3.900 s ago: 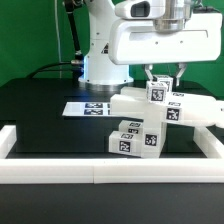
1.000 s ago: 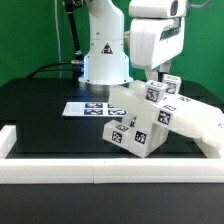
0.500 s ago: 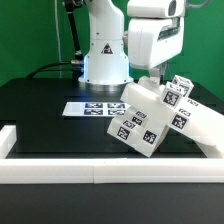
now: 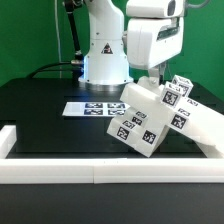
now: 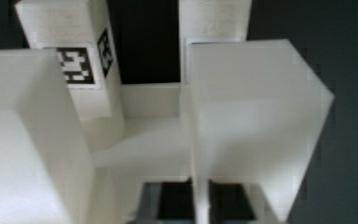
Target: Assemble chair
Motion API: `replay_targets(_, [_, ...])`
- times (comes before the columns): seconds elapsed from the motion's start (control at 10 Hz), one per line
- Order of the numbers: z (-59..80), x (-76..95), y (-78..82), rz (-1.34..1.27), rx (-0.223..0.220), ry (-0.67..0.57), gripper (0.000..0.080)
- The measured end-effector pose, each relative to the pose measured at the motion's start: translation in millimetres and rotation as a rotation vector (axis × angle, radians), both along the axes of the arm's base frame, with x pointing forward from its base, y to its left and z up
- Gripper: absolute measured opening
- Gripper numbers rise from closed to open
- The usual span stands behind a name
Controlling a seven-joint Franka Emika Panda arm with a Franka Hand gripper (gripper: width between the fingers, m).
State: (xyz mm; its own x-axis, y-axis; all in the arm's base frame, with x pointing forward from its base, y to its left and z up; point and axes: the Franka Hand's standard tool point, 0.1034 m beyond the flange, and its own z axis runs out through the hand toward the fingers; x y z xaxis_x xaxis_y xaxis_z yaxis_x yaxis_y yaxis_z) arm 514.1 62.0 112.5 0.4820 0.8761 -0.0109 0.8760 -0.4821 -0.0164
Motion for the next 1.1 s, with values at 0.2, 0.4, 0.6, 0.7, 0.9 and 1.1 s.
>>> replay_targets(0.2, [0.0, 0.0, -0.5, -0.001, 0.0, 0.0, 0.0218])
replay_targets(0.4, [0.0, 0.1, -0.9, -0.002, 0.0, 0.0, 0.0535])
replay_targets(0.6, [-0.1, 0.1, -1.1, -0.003, 0.0, 0.0, 0.0626])
replay_targets(0.7, [-0.1, 0.1, -1.3, -0.003, 0.0, 0.0, 0.0642])
replay_targets(0.9, [-0.1, 0.1, -1.8, -0.004, 0.0, 0.0, 0.0648])
replay_targets(1.1, [-0.1, 0.2, -2.4, -0.006, 0.0, 0.0, 0.0649])
